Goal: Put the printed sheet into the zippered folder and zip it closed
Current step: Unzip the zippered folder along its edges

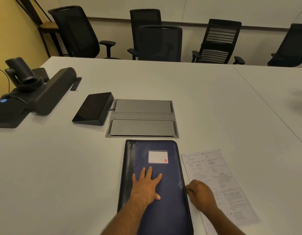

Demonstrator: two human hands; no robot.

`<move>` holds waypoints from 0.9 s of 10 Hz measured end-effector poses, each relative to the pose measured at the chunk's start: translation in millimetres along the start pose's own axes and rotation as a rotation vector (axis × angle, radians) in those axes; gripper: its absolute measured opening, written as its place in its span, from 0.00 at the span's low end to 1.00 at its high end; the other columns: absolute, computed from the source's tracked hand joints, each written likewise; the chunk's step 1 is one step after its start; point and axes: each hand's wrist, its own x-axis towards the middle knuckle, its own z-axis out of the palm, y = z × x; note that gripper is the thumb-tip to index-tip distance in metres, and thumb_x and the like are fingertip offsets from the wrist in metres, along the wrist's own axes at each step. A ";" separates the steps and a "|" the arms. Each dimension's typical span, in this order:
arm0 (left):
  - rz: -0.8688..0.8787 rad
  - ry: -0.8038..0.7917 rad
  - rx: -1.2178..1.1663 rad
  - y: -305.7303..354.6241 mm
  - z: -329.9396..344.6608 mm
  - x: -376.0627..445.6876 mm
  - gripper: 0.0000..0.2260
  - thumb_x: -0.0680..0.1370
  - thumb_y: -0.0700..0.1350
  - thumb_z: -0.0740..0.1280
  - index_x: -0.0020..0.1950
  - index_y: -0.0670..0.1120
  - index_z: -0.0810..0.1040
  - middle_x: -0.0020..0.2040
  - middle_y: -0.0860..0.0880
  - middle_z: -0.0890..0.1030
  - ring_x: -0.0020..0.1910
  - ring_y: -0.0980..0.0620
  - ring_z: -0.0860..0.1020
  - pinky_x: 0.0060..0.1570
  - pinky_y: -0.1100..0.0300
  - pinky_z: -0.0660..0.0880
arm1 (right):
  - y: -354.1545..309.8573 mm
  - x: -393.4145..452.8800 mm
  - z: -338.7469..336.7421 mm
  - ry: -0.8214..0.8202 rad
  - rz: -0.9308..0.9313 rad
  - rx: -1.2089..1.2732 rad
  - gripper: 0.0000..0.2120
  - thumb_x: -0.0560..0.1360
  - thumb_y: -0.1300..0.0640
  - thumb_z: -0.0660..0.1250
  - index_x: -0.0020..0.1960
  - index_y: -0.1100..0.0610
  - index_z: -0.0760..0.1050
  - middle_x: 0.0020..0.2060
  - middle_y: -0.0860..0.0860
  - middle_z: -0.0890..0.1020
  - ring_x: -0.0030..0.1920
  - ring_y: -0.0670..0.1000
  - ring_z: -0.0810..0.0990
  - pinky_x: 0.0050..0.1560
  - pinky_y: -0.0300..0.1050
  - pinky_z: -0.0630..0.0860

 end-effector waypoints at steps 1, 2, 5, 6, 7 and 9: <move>-0.002 0.004 -0.002 0.3 0.0 0.4 0.40 0.75 0.59 0.68 0.79 0.61 0.46 0.80 0.47 0.41 0.78 0.40 0.38 0.71 0.32 0.42 | 3.1 -11.4 0.8 -0.023 -0.046 -0.015 0.09 0.76 0.55 0.64 0.41 0.53 0.82 0.35 0.43 0.77 0.36 0.43 0.76 0.36 0.24 0.65; -0.005 0.006 0.000 1.4 0.0 0.2 0.40 0.76 0.59 0.68 0.79 0.61 0.46 0.80 0.47 0.41 0.78 0.40 0.38 0.71 0.32 0.42 | 7.9 -30.2 0.8 -0.014 -0.130 -0.042 0.08 0.74 0.56 0.67 0.39 0.51 0.83 0.35 0.45 0.81 0.35 0.40 0.72 0.34 0.23 0.61; -0.012 0.012 0.008 2.0 2.7 -1.3 0.39 0.76 0.60 0.67 0.79 0.61 0.44 0.80 0.47 0.40 0.78 0.40 0.38 0.72 0.32 0.42 | 17.7 -63.0 5.0 -0.029 -0.199 -0.030 0.05 0.71 0.50 0.67 0.38 0.46 0.81 0.32 0.41 0.80 0.32 0.38 0.72 0.32 0.23 0.57; -0.013 0.022 0.015 1.6 4.6 -2.0 0.39 0.77 0.60 0.66 0.79 0.61 0.43 0.80 0.47 0.39 0.78 0.40 0.38 0.72 0.33 0.42 | 21.0 -76.5 8.8 -0.055 -0.215 0.018 0.05 0.68 0.46 0.66 0.38 0.42 0.81 0.31 0.37 0.79 0.31 0.36 0.74 0.33 0.21 0.61; -0.017 0.026 0.012 1.9 5.8 -1.9 0.39 0.77 0.60 0.66 0.79 0.61 0.43 0.80 0.47 0.39 0.78 0.40 0.38 0.72 0.33 0.42 | 20.6 -81.3 7.6 -0.072 -0.260 -0.001 0.04 0.64 0.42 0.68 0.36 0.37 0.81 0.30 0.34 0.78 0.30 0.34 0.74 0.34 0.19 0.61; -0.021 0.036 0.004 3.6 7.1 -4.8 0.37 0.78 0.59 0.65 0.79 0.60 0.44 0.80 0.46 0.41 0.78 0.39 0.38 0.72 0.33 0.43 | 19.2 -85.9 6.9 -0.074 -0.279 -0.053 0.05 0.59 0.39 0.71 0.35 0.35 0.81 0.30 0.32 0.78 0.29 0.32 0.75 0.36 0.18 0.61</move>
